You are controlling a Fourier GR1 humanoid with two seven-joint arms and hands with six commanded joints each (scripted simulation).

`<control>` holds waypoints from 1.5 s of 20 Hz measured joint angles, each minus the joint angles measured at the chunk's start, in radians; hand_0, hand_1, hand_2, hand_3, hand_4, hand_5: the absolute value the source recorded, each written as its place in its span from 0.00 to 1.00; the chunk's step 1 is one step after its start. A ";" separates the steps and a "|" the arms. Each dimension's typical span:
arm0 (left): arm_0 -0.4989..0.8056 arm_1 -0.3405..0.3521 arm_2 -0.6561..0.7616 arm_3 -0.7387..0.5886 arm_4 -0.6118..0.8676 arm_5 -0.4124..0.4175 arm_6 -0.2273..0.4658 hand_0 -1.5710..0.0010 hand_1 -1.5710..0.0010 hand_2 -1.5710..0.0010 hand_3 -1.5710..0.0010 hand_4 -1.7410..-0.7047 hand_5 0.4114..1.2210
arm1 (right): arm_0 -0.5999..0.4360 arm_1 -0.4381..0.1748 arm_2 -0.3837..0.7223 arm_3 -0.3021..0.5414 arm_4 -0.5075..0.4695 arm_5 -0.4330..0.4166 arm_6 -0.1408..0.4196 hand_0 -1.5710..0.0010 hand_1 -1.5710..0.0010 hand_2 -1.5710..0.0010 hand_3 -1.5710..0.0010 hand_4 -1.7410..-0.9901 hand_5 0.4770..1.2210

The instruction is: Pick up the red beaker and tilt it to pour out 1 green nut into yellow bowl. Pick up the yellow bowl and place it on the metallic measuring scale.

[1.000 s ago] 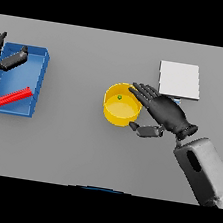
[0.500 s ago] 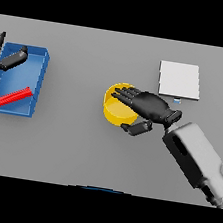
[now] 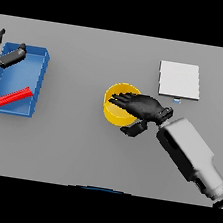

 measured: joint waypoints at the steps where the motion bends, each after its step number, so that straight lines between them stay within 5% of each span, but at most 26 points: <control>1: 0.008 0.004 -0.002 -0.005 -0.001 0.001 -0.002 1.00 1.00 1.00 1.00 0.91 0.40 | -0.010 -0.005 0.010 0.016 0.008 0.006 -0.015 1.00 1.00 1.00 1.00 0.58 0.29; 7: 0.013 0.004 -0.001 -0.008 0.003 -0.001 -0.008 1.00 1.00 1.00 1.00 0.92 0.39 | -0.041 0.024 0.040 0.040 0.029 0.034 0.022 0.94 0.93 0.91 0.90 0.50 0.46; 9: 0.019 0.009 0.005 -0.007 0.007 0.002 -0.010 1.00 1.00 1.00 1.00 0.91 0.38 | -0.027 0.000 0.049 0.018 0.037 0.036 0.001 0.68 0.72 0.75 0.77 0.42 0.66; 11: 0.028 0.014 0.005 -0.022 0.009 0.007 -0.013 1.00 1.00 1.00 1.00 0.91 0.39 | -0.026 -0.001 0.052 0.015 0.040 0.049 0.017 0.43 0.46 0.48 0.62 0.28 0.78; 14: 0.011 0.010 -0.001 -0.014 -0.004 0.010 0.003 1.00 1.00 1.00 1.00 0.91 0.39 | -0.037 -0.014 0.054 0.008 0.015 0.111 0.004 0.22 0.24 0.25 0.41 0.15 0.89; 16: 0.012 0.012 -0.001 -0.015 -0.001 0.005 0.006 1.00 1.00 1.00 1.00 0.91 0.39 | -0.043 -0.015 0.054 0.014 0.004 0.124 0.004 0.14 0.15 0.18 0.30 0.10 0.93; 25: 0.024 0.030 0.006 -0.045 0.012 0.004 0.008 1.00 1.00 1.00 1.00 0.91 0.39 | -0.040 -0.063 0.025 -0.082 -0.050 0.150 0.023 0.02 0.02 0.06 0.19 0.01 0.99; 27: 0.031 0.027 0.004 -0.042 0.010 0.007 -0.003 1.00 1.00 1.00 1.00 0.91 0.38 | -0.050 -0.090 0.004 -0.129 -0.068 0.183 0.043 0.01 0.01 0.04 0.12 0.01 0.99; 30: 0.015 0.027 0.003 -0.045 0.009 0.005 0.016 1.00 1.00 1.00 1.00 0.91 0.38 | -0.077 -0.114 -0.026 -0.179 -0.086 0.218 0.093 0.01 0.01 0.02 0.15 0.02 1.00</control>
